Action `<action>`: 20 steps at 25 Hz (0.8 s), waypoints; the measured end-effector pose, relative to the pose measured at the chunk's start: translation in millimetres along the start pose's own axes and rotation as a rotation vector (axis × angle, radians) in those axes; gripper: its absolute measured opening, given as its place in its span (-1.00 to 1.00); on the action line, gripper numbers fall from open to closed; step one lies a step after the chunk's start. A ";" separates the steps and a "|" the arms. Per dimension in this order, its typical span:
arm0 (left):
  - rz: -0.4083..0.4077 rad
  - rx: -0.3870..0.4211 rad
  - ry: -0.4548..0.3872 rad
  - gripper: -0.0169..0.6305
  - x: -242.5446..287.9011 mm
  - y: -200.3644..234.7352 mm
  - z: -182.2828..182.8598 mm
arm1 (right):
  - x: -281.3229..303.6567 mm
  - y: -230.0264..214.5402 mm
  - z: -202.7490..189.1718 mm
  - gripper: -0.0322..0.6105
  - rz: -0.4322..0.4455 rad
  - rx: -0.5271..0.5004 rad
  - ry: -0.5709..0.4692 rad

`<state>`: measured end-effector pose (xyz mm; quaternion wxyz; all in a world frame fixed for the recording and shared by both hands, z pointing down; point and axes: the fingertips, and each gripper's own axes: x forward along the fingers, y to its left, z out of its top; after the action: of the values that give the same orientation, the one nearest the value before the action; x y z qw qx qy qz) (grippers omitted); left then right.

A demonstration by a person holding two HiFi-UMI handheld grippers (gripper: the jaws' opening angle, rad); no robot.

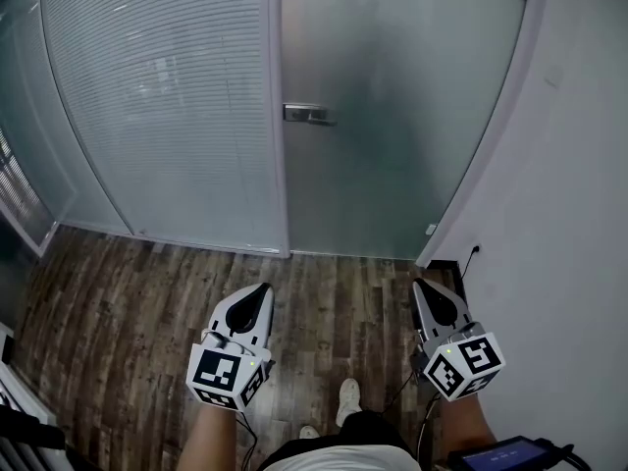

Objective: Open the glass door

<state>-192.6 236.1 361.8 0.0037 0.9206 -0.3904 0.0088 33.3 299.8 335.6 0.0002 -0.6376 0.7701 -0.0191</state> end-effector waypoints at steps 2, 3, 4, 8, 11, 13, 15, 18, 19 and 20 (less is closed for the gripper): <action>0.001 0.003 0.003 -0.95 13.9 6.4 -3.0 | 13.9 -8.3 -3.9 -0.90 0.001 0.005 -0.001; 0.002 0.003 0.006 -0.95 22.0 9.0 -4.7 | 20.7 -12.9 -5.9 -0.90 0.004 0.009 -0.002; 0.003 0.004 0.009 -0.95 31.2 11.5 -6.2 | 27.7 -18.1 -7.5 -0.90 0.007 0.014 -0.003; 0.009 0.006 0.015 -0.95 78.2 18.8 -7.6 | 58.1 -49.5 -7.8 -0.90 0.014 0.019 -0.006; 0.004 0.011 0.013 -0.95 119.5 17.1 -4.3 | 82.2 -82.3 -4.9 -0.90 0.008 -0.005 -0.004; 0.000 0.020 0.010 -0.95 148.7 15.1 -0.5 | 100.2 -104.3 -2.2 -0.90 0.014 -0.020 -0.007; 0.002 0.017 0.004 -0.95 175.7 14.6 3.1 | 117.5 -124.3 -0.2 -0.90 0.022 -0.024 -0.002; 0.010 0.013 -0.003 -0.95 213.6 13.9 7.4 | 140.3 -155.7 3.6 -0.90 0.030 -0.031 0.003; 0.013 0.010 -0.004 -0.95 226.0 13.7 8.4 | 147.3 -166.6 4.8 -0.90 0.031 -0.033 0.003; 0.016 0.006 -0.003 -0.95 237.8 13.4 8.9 | 153.8 -177.0 5.4 -0.90 0.033 -0.034 0.005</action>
<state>-36.8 55.7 357.4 0.0003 0.9175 -0.3976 0.0084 178.5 115.7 339.2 -0.0123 -0.6248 0.7807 -0.0073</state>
